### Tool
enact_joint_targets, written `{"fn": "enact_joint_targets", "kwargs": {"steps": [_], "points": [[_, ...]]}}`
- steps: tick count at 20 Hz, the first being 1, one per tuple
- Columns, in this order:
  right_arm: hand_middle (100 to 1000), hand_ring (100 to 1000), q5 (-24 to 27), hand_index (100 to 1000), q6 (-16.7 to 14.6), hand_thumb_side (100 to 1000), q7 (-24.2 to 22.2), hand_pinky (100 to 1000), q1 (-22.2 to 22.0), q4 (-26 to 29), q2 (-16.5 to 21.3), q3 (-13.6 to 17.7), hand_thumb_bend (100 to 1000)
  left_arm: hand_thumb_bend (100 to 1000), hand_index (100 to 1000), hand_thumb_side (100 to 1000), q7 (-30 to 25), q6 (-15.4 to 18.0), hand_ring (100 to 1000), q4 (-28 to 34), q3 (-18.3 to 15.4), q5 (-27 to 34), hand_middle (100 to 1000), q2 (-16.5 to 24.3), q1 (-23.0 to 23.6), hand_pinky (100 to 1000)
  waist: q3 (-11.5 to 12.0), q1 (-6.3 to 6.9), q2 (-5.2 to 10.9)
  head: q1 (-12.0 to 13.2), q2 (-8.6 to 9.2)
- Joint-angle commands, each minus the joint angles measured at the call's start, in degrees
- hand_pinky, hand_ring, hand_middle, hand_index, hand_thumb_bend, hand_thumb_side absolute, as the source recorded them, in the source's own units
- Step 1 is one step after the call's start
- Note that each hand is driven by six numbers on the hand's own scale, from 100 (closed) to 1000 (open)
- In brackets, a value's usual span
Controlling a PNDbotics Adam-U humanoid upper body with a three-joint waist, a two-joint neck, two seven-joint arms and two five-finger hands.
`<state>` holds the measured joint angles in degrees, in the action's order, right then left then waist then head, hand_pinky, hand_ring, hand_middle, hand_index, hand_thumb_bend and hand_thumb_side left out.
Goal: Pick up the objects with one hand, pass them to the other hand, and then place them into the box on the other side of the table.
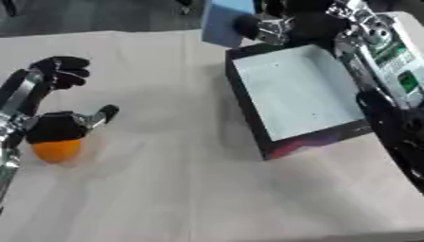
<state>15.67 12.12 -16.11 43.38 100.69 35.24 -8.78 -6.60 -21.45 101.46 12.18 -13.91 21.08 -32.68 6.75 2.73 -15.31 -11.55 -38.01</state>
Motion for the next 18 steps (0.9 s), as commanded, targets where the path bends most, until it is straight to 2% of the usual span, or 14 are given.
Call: {"fn": "enact_joint_targets", "kwargs": {"steps": [1,9,18], "points": [[493,705,1.1,441,-0.2,206,0.2,859,-0.6,0.4,4.0,2.3,416,542,802,100,0.8,-0.1,746,1.5,-1.3,0.4,686,2.2,-0.4,866,0.0,-0.33,2.35,-0.7,0.25],[505,713,0.1,452,-2.2,171,-0.8,861,-4.6,-3.8,9.5,5.3,411,545,804,102,1.9,-0.6,750,3.0,-2.8,0.8,692,3.4,-0.4,868,0.1,-0.24,2.34,-1.1,0.77],[524,722,-4.3,473,-6.5,125,-1.3,858,-8.5,-7.9,12.7,7.1,402,548,804,104,3.3,-0.9,752,4.0,-4.0,1.4,694,4.4,-0.3,868,0.1,-0.13,2.34,-2.5,1.25]]}}
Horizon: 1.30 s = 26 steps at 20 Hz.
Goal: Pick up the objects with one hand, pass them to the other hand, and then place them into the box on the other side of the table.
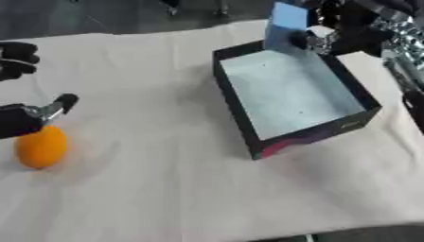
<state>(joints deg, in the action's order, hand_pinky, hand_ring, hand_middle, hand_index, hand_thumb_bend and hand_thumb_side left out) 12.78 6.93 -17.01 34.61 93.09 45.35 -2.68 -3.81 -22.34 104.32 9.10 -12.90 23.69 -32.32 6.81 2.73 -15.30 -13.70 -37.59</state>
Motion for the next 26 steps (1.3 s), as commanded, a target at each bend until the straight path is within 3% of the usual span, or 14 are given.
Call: {"fn": "enact_joint_targets", "kwargs": {"steps": [1,3,5,6,7,8,10,12,14,18,26], "points": [[534,726,-1.9,483,-1.8,100,-0.8,857,0.0,-0.6,2.7,1.1,397,548,805,105,0.6,0.0,752,1.2,-1.0,0.4,694,1.9,-0.6,869,0.1,-0.12,2.33,-0.3,0.86],[561,736,-2.9,510,-2.9,100,-1.8,857,-0.6,-1.2,2.9,1.0,388,549,806,108,0.7,-0.1,753,1.2,-1.1,0.5,695,1.9,-0.6,869,0.1,-0.08,2.33,-0.3,0.92],[647,778,-3.7,596,-4.4,100,-3.9,869,-0.9,-1.5,3.0,0.8,367,551,806,111,0.8,-0.2,753,1.2,-1.1,0.7,696,1.9,-0.5,870,0.2,-0.05,2.31,-0.3,0.96],[729,819,-4.2,670,-5.4,100,-5.6,879,-1.1,-1.7,3.0,0.8,353,552,806,113,0.9,-0.2,676,1.2,-1.1,0.8,696,1.9,-0.4,870,0.2,-0.03,2.31,-0.2,0.96],[758,838,-4.6,698,-6.3,100,-7.1,885,-1.1,-2.0,3.0,0.9,338,552,807,113,0.9,-0.3,661,1.2,-1.2,0.9,696,1.9,-0.4,870,0.3,-0.02,2.30,-0.2,0.95],[841,898,-5.0,783,-7.2,100,-8.6,906,-1.1,-2.3,2.9,1.0,310,553,807,115,1.0,-0.3,641,1.2,-1.2,0.9,697,1.9,-0.4,870,0.3,-0.01,2.29,-0.2,0.96],[947,981,-5.8,886,-9.1,100,-11.4,950,-1.1,-2.9,2.9,1.3,417,555,807,118,1.1,-0.3,627,1.1,-1.2,0.9,696,2.0,-0.4,870,0.3,0.02,2.27,-0.1,0.95],[1000,1000,-7.0,959,-10.4,100,-12.7,996,-1.2,-3.8,2.9,1.8,487,557,807,121,1.2,-0.4,620,1.2,-1.2,1.0,697,2.0,-0.3,870,0.3,0.03,2.25,0.0,0.88],[1000,1000,-8.4,980,-11.3,100,-12.7,1000,-1.2,-4.5,2.8,2.3,538,561,808,125,1.2,-0.4,618,1.2,-1.3,1.0,697,2.0,-0.3,870,0.3,0.03,2.24,0.1,0.83],[1000,1000,-10.6,989,-12.3,100,-10.8,1000,-1.3,-5.1,2.6,3.0,554,563,808,129,1.2,-0.3,617,1.2,-1.3,1.0,696,2.0,-0.3,875,0.4,0.00,2.28,0.3,0.81],[1000,1000,-8.4,980,-11.3,100,-7.1,1000,-1.3,-3.3,2.5,3.7,495,561,807,130,1.4,-0.3,616,1.1,-1.4,1.1,695,2.0,-0.1,885,0.4,-0.02,2.29,0.6,0.75]]}}
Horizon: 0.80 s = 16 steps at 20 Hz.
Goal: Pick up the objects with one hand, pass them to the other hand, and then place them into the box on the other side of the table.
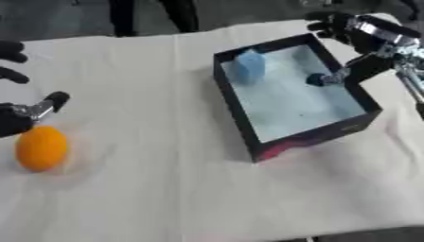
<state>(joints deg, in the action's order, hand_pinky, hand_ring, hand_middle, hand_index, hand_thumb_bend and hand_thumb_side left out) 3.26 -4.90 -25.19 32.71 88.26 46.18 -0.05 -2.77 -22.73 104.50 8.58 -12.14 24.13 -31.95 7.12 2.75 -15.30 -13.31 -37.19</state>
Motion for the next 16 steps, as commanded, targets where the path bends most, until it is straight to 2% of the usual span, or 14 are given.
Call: {"fn": "enact_joint_targets", "kwargs": {"steps": [1,6,7,10,13,15,16], "points": [[1000,1000,1.7,976,0.9,100,1.5,1000,0.6,2.0,1.7,1.2,487,560,807,131,0.4,0.1,616,0.9,-0.9,0.3,695,1.5,-0.5,885,0.1,-0.04,2.29,0.3,0.30],[1000,1000,5.8,964,4.0,101,3.7,978,0.6,4.0,1.6,1.5,417,552,806,131,0.6,0.1,614,0.9,-1.1,0.3,666,1.5,-0.4,884,0.1,-0.08,2.26,0.5,0.16],[1000,1000,7.5,964,5.1,170,4.3,979,0.7,4.5,1.5,1.6,428,548,806,130,0.7,0.0,613,0.9,-1.2,0.4,664,1.6,-0.4,883,0.2,-0.07,2.26,0.6,0.14],[1000,1000,13.3,972,7.9,284,6.3,985,0.9,6.3,1.5,1.8,452,545,805,128,1.1,-0.1,613,0.8,-1.5,0.4,660,2.2,-0.5,883,0.3,0.06,2.26,1.4,0.10],[1000,1000,16.6,995,8.5,385,6.9,998,1.0,8.1,1.6,1.8,511,547,807,128,1.4,-0.3,616,0.6,-1.9,0.4,663,3.2,-0.7,882,0.4,0.25,2.25,3.0,0.13],[1000,1000,18.1,1000,8.3,403,6.3,1000,1.0,9.0,1.6,1.8,539,552,809,127,1.5,-0.6,621,0.3,-2.4,0.2,667,4.5,-0.9,881,0.5,0.42,2.25,4.3,0.36],[1000,1000,18.8,1000,8.1,382,5.8,1000,1.0,9.4,1.6,1.9,549,556,813,133,1.4,-0.7,628,0.0,-2.6,0.2,673,5.4,-1.1,882,0.5,0.51,2.26,4.9,0.53]]}}
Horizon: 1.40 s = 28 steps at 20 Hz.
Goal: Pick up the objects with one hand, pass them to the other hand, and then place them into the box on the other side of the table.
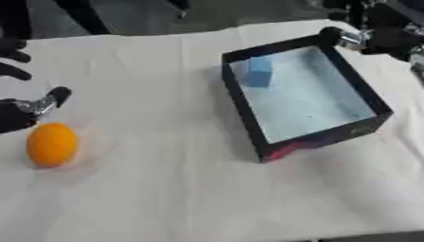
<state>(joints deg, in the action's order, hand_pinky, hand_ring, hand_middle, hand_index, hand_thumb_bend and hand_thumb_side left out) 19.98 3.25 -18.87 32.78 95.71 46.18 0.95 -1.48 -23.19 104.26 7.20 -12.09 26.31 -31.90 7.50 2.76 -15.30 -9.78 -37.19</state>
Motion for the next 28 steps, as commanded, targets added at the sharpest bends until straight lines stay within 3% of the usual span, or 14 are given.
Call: {"fn": "enact_joint_targets", "kwargs": {"steps": [1,5,11,18,21,28], "points": [[1000,1000,2.6,1000,-0.3,365,-0.8,1000,0.9,2.2,1.7,1.1,551,559,815,136,-0.1,-0.4,635,0.1,-1.3,0.0,677,4.0,-1.4,883,0.1,0.58,2.27,1.8,0.66],[1000,1000,3.7,1000,-0.4,334,-0.2,994,0.9,2.9,1.7,1.6,564,574,821,146,-2.3,-1.0,653,-1.3,-1.9,0.0,689,7.7,-2.6,883,0.2,0.75,2.28,3.1,0.97],[1000,1000,4.4,985,-0.1,311,0.7,978,0.7,3.7,1.9,2.0,577,604,827,142,-3.5,-1.3,682,-2.2,-1.9,-0.4,703,8.9,-3.3,881,0.4,1.09,2.24,3.7,1.08],[1000,1000,7.0,985,0.8,313,4.2,978,0.0,6.6,2.5,2.1,583,621,832,126,-9.4,-5.9,704,-11.7,-1.0,0.2,716,18.4,-9.0,882,-0.5,1.35,1.79,7.0,2.02],[1000,1000,7.2,983,1.0,313,4.4,978,0.1,7.3,2.4,2.1,586,629,833,122,-11.1,-4.8,709,-16.5,-2.0,0.0,719,20.9,-10.5,877,-0.9,1.42,1.52,8.6,2.70],[1000,1000,7.7,980,0.6,313,4.7,977,-0.2,9.0,2.5,2.4,588,641,834,113,-11.3,-2.5,720,-25.2,-3.0,-2.9,725,22.3,-12.3,873,-1.4,1.45,0.95,10.5,3.30]]}}
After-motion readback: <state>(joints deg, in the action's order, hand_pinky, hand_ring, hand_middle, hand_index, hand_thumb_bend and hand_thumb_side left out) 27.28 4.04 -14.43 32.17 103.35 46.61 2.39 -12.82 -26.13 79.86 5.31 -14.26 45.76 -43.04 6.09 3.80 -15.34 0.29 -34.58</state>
